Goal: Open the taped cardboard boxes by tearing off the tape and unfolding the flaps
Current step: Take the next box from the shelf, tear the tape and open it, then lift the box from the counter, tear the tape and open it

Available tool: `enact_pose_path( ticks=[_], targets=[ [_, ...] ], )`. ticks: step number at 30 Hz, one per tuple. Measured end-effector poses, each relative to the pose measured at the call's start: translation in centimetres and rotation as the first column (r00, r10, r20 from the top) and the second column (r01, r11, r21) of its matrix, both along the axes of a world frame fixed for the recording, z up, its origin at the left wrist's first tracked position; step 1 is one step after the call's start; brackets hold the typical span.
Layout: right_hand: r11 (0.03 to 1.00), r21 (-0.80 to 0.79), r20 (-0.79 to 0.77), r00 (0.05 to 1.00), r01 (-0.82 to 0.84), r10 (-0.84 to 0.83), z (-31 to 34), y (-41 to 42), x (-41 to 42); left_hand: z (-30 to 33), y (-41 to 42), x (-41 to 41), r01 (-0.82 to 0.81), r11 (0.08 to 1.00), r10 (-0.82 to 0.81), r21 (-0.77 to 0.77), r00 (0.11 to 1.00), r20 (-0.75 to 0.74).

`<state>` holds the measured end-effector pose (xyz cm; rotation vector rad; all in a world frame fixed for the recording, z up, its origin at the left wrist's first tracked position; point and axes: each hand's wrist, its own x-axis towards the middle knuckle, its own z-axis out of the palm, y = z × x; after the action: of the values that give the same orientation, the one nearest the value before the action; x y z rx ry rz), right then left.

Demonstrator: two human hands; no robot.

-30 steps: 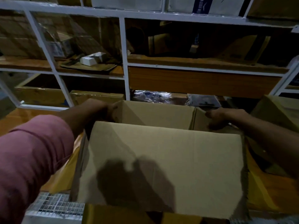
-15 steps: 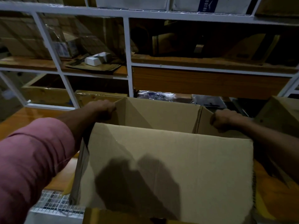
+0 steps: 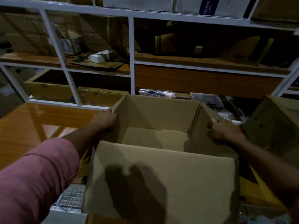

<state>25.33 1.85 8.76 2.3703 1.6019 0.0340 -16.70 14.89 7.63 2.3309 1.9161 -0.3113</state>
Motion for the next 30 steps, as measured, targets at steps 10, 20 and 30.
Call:
enact_pose_path(
  ticks=[10, 20, 30],
  targets=[
    [0.997, 0.075, -0.274, 0.961, -0.018, 0.038, -4.2, -6.0, -5.3, -1.8, -7.3, 2.7, 0.042, 0.999, -0.043, 0.014, 0.995, 0.094],
    [0.895, 0.416, -0.133, 0.962, -0.163, 0.238, -8.0, -14.1, -11.9, -7.9, -18.6, 1.6, 0.142, 0.941, -0.214, 0.307, 0.952, 0.218],
    [0.888, 0.401, -0.014, 0.968, -0.225, 0.251, -13.0, -17.6, -14.4, -12.5, -22.8, 0.1, 0.238, 0.874, -0.304, 0.424, 0.948, 0.094]
  ],
)
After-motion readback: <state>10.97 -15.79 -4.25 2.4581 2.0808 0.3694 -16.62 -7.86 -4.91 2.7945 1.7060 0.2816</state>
